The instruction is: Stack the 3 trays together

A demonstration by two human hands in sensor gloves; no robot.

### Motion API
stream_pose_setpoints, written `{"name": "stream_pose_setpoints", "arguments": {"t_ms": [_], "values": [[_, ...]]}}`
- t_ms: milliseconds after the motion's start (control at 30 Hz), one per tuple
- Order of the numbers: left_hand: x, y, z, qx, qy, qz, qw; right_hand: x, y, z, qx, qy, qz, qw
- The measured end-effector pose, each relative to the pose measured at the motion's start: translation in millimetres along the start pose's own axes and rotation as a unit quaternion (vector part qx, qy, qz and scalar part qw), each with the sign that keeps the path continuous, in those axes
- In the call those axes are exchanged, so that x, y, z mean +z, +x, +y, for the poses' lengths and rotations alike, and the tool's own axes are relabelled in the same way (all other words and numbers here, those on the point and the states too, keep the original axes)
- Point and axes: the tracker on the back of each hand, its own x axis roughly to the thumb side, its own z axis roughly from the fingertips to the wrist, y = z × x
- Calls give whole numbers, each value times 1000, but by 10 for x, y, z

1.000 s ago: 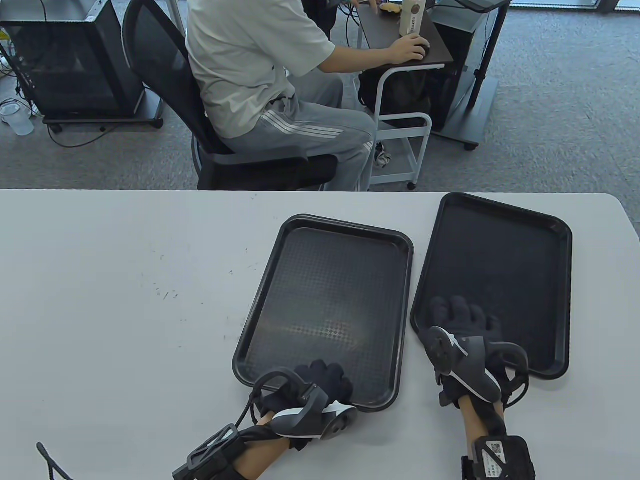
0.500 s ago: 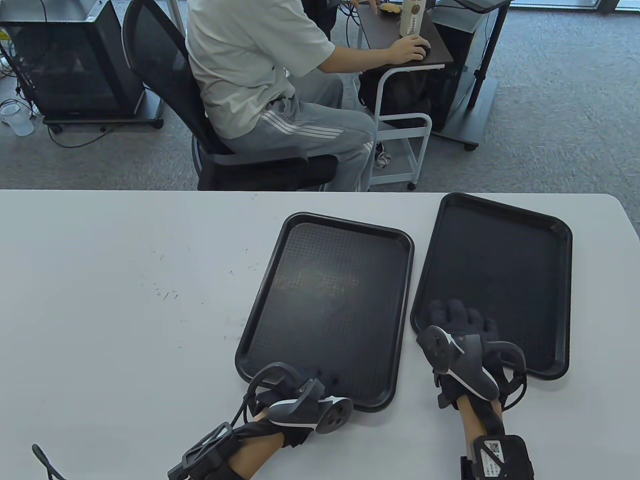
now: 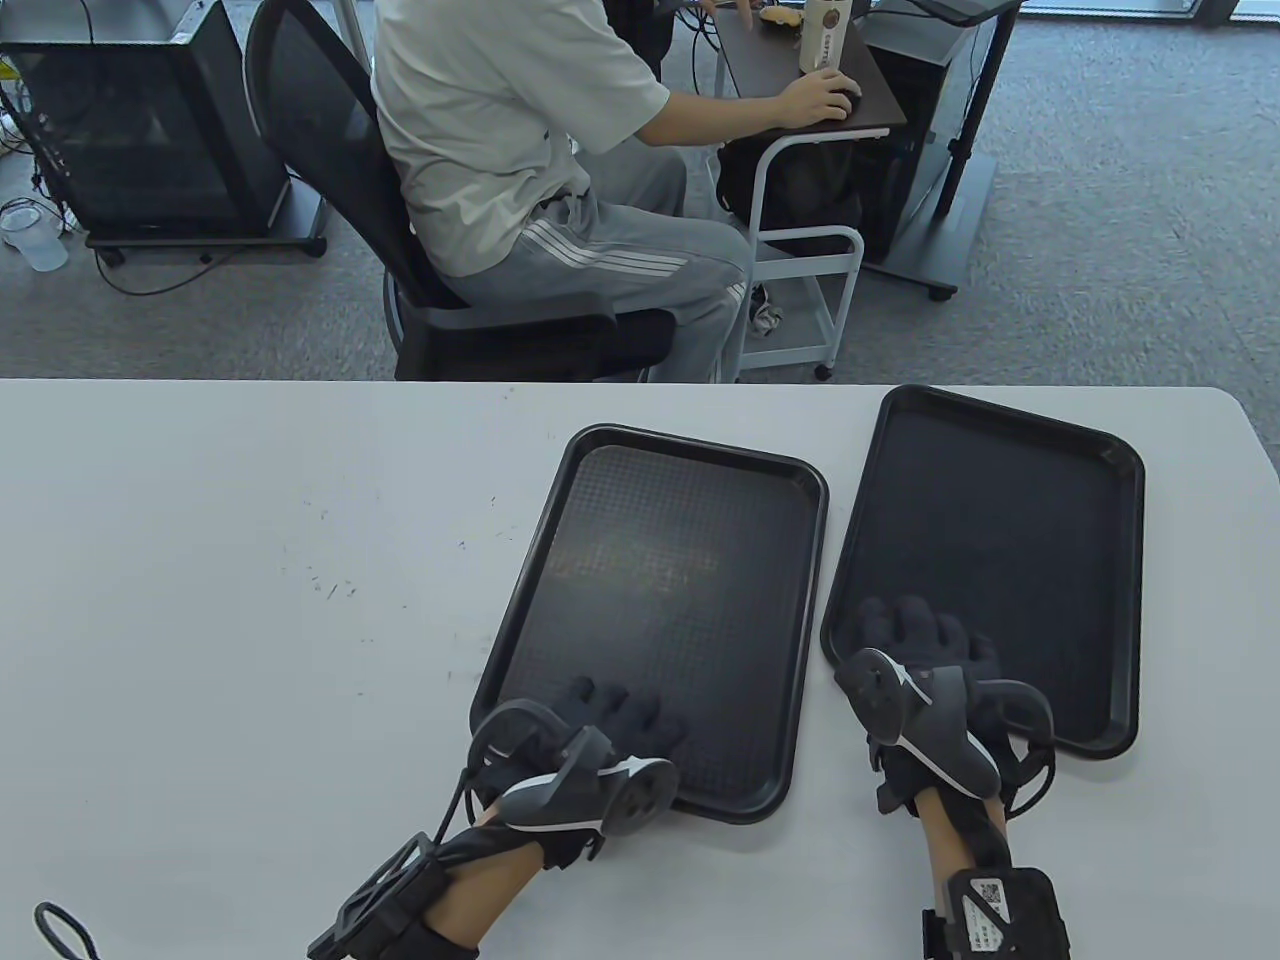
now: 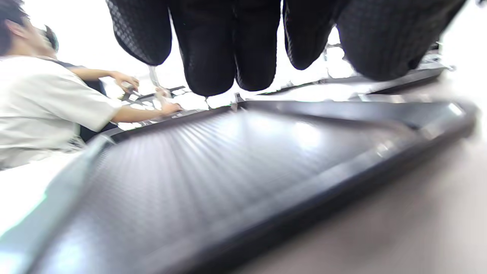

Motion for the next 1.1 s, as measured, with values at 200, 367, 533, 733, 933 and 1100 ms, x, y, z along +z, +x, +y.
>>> {"name": "stream_pose_setpoints", "arguments": {"t_ms": [200,367,533,733,933,1100], "values": [[353,-616,350,-18,65,90,994,2,-8,3,2,1,2,1000],[696,-1126,290,-11,74,162,984,7,-22,10,2,2,6,1000],[872,-1360,40,26,80,204,975,4,-28,66,12,12,8,1000],[919,-1449,-110,41,48,214,975,-1,-81,203,22,40,21,999],[876,-1443,-193,45,26,209,977,-27,-168,393,34,84,38,995],[853,-1435,-200,47,19,207,977,-48,-258,580,50,128,58,989]]}}
